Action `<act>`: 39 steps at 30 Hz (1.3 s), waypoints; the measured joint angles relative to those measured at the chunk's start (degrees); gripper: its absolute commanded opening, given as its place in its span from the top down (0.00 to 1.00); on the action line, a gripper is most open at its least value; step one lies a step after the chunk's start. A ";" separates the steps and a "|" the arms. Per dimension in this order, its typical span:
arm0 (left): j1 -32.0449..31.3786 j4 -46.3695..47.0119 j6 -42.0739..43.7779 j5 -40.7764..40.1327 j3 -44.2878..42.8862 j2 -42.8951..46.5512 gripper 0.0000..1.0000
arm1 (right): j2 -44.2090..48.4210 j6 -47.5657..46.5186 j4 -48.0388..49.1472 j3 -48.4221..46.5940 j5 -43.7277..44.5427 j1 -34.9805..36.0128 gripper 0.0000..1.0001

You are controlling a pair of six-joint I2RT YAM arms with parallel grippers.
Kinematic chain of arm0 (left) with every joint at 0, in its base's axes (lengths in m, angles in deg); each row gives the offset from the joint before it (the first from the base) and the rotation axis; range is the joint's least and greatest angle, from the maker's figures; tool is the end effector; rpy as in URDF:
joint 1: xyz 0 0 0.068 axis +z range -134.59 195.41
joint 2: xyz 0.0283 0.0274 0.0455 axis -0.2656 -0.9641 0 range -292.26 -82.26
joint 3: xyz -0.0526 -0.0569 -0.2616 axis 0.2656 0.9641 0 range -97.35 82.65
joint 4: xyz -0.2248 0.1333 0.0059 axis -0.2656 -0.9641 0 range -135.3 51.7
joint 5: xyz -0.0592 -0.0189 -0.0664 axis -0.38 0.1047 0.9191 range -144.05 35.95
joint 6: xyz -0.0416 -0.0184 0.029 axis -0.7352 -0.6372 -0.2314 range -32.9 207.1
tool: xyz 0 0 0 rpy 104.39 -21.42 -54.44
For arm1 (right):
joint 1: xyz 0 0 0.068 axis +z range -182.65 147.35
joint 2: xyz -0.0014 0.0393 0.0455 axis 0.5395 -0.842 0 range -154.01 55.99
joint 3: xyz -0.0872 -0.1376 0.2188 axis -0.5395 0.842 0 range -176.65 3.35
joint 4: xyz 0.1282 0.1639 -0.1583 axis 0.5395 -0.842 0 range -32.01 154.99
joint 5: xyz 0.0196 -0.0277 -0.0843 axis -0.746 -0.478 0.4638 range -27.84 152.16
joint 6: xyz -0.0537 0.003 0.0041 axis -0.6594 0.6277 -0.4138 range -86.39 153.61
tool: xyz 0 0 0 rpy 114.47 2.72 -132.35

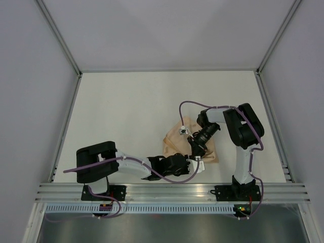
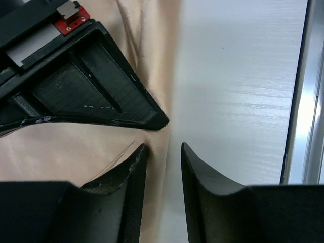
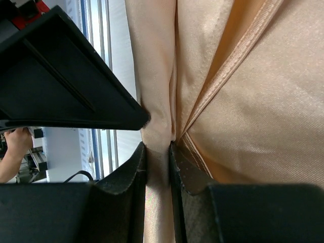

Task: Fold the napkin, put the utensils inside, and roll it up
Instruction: Roll the napkin at the center of the board.

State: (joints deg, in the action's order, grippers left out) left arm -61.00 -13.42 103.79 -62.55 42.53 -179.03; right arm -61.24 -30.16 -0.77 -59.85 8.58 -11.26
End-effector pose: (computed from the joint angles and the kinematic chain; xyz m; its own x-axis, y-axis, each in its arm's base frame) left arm 0.0824 -0.3183 0.1465 0.1491 0.5920 -0.7920 0.9280 0.1928 0.3188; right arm 0.2558 0.1310 0.1027 -0.4968 -0.7666 -0.4069 -0.6561 0.0248 0.7543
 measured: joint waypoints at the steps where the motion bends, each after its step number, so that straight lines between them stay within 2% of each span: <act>1: -0.57 -0.20 0.76 -0.26 -0.24 -0.76 0.61 | 0.00 0.15 -0.02 0.00 0.11 -0.02 0.97; 11: -0.94 0.42 4.07 -2.29 -1.77 -4.02 0.57 | 0.00 1.01 -0.33 0.02 0.90 -0.02 0.98; 18: -0.94 1.40 4.90 -3.52 -2.71 -5.77 0.57 | -0.02 1.18 -0.33 0.02 0.92 -0.02 0.98; 21: -0.94 1.90 5.07 -3.52 -3.15 -6.51 0.68 | -0.02 1.31 -0.31 0.02 0.92 -0.02 0.98; 22: -0.94 1.97 5.16 -3.54 -3.30 -6.71 0.79 | -0.02 1.42 -0.31 0.02 0.98 -0.02 0.98; 23: -0.92 1.97 5.27 -3.61 -3.34 -6.82 0.84 | -0.02 1.53 -0.31 0.07 1.07 -0.04 0.96; 25: -0.83 1.90 5.31 -3.17 -3.34 -6.99 0.95 | 0.00 1.99 -0.20 0.15 1.09 -0.13 0.92; 26: -0.83 1.92 5.33 -3.17 -3.34 -7.02 0.97 | 0.07 2.29 0.00 0.26 1.11 -0.17 0.82; 28: -0.74 1.90 5.31 -2.95 -3.34 -7.02 0.98 | 0.48 2.86 0.48 0.61 1.11 -0.24 0.68; 29: -0.48 1.92 5.29 -2.51 -3.34 -7.02 0.98 | 0.96 3.34 0.98 0.96 1.20 -0.24 0.57; 32: 0.57 2.27 5.09 -0.07 -3.34 -7.02 0.98 | 3.41 5.62 1.57 2.05 1.79 -0.20 0.44; 39: 4.42 3.23 1.97 6.71 -3.34 -7.02 0.98 | 11.80 11.63 7.69 4.55 6.25 0.15 0.34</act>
State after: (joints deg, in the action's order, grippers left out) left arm -56.58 -10.18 105.75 -55.84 39.19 -186.05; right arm -49.43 -18.53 6.93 -55.30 14.83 -11.11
